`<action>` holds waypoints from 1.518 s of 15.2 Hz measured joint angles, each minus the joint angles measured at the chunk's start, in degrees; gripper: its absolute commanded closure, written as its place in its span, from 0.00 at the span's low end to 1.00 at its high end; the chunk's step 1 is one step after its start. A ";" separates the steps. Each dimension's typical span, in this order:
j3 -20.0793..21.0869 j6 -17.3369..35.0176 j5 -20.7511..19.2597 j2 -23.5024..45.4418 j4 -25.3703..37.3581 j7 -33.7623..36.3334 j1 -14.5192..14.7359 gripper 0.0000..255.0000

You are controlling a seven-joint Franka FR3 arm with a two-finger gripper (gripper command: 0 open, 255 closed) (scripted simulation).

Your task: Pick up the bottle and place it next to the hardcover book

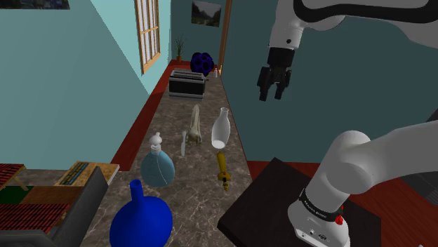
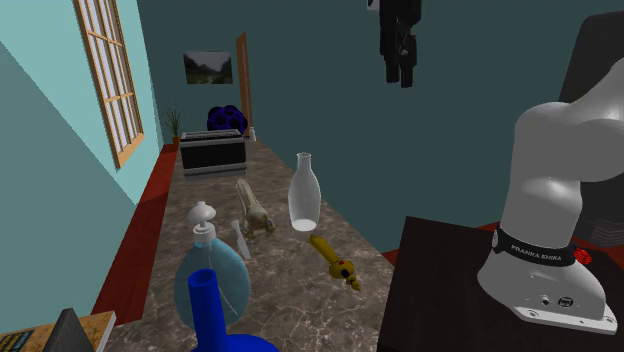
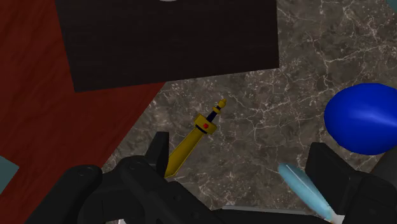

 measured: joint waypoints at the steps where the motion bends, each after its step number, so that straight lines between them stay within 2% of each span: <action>1: 0.00 0.00 0.00 0.00 0.00 0.00 0.00 0.00; 6: -1.11 7.43 -1.79 5.24 -1.56 -2.05 -0.67 0.00; 12: -2.67 17.47 -3.75 15.50 -0.08 -4.51 -1.43 0.00; 23: -5.93 32.44 -5.35 36.66 8.74 -9.16 -3.01 0.00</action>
